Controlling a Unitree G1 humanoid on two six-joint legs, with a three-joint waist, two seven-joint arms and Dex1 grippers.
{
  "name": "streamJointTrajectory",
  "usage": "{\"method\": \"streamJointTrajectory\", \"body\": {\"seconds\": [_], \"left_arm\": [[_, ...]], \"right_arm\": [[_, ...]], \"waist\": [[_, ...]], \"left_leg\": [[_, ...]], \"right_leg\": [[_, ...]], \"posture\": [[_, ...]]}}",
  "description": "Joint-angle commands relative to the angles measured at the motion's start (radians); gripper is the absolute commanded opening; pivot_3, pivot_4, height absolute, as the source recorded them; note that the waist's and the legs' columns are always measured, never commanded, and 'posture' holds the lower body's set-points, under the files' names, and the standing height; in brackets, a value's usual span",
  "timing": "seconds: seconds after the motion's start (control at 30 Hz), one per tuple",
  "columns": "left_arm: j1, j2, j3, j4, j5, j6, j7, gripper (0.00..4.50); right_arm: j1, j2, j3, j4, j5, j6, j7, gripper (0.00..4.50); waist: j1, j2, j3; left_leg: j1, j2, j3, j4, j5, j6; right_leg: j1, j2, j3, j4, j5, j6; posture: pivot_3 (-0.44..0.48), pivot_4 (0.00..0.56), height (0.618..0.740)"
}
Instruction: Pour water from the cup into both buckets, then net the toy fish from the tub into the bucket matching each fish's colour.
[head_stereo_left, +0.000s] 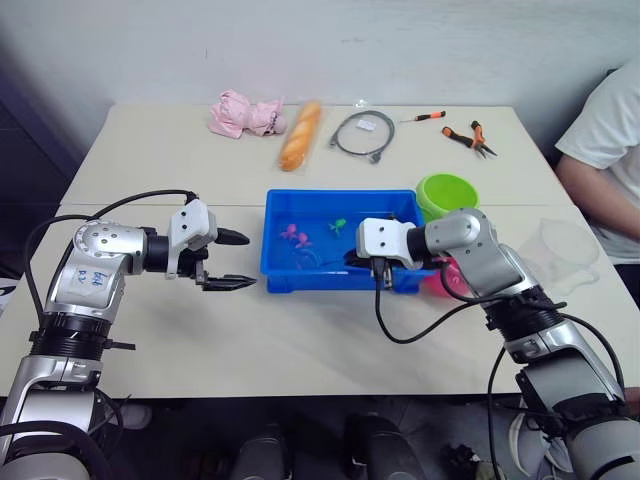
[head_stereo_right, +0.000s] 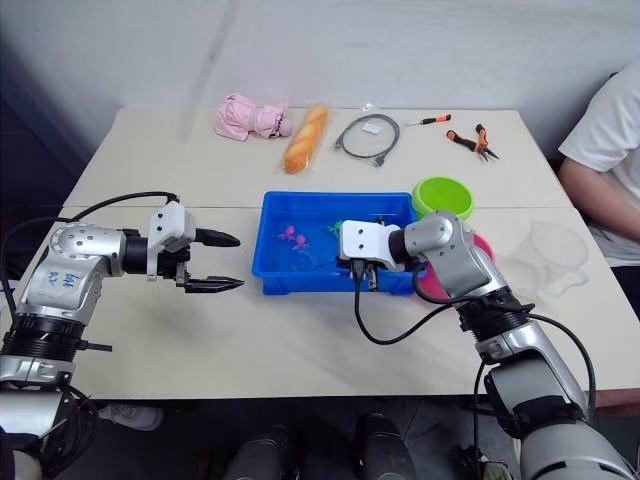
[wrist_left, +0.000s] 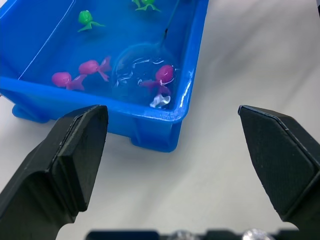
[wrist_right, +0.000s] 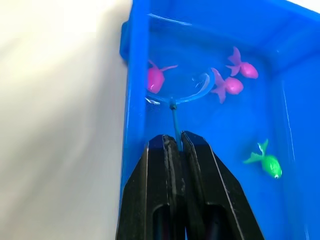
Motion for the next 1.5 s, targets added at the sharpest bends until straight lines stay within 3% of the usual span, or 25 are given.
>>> {"method": "streamJointTrajectory", "body": {"seconds": [0.03,0.53,0.77,0.9,1.2,1.5], "left_arm": [[0.001,0.002,0.025,-0.029,-0.011,0.0,0.005,4.46],[0.013,-0.007,0.028,-0.04,-0.016,-0.006,0.019,4.46],[-0.01,-0.052,0.082,-0.051,-0.101,0.058,0.025,4.46],[-0.043,-0.108,0.123,-0.072,-0.178,0.123,0.043,4.46],[-0.122,-0.239,0.113,-0.104,-0.246,0.181,0.093,4.46],[-0.143,-0.355,0.059,-0.135,-0.259,0.213,0.096,4.46]], "right_arm": [[-0.028,-0.011,-0.043,-0.034,0.04,0.029,0.013,0.0],[-0.038,-0.038,-0.139,-0.004,0.136,0.107,0.002,0.0],[0.046,-0.143,-0.267,-0.147,0.242,0.233,0.012,0.0],[0.162,-0.189,-0.389,-0.298,0.339,0.377,-0.045,0.0],[0.439,-0.241,-0.638,-0.601,0.479,0.511,-0.178,0.0],[0.862,-0.246,-1.07,-0.862,0.543,0.578,-0.259,0.0]], "waist": [[0.0,0.0,0.0],[0.0,0.0,0.0],[0.004,0.0,0.0],[0.004,0.0,0.0],[0.013,0.0,0.0],[0.051,0.0,0.0]], "left_leg": [[0.0,0.0,0.0,0.0,0.0,0.0],[0.0,0.0,0.0,0.0,0.0,0.0],[-0.001,0.0,-0.001,0.0,0.0,0.0],[-0.001,0.0,-0.001,0.0,0.0,0.0],[-0.001,0.0,0.0,0.0,0.0,0.0],[0.001,-0.001,0.0,0.0,0.0,0.001]], "right_leg": [[0.0,0.0,0.0,0.0,0.0,0.0],[0.0,0.0,0.0,0.0,0.0,0.0],[0.0,-0.001,0.0,-0.001,0.0,0.0],[0.0,0.0,-0.001,-0.001,0.0,0.0],[0.001,0.0,-0.001,-0.002,0.0,0.001],[0.003,0.001,0.0,-0.004,0.001,0.001]], "posture": [[0.0,0.15,0.738],[0.0,0.15,0.738],[0.0,0.15,0.738],[0.0,0.15,0.738],[0.0,0.15,0.738],[0.0,0.15,0.738]]}}
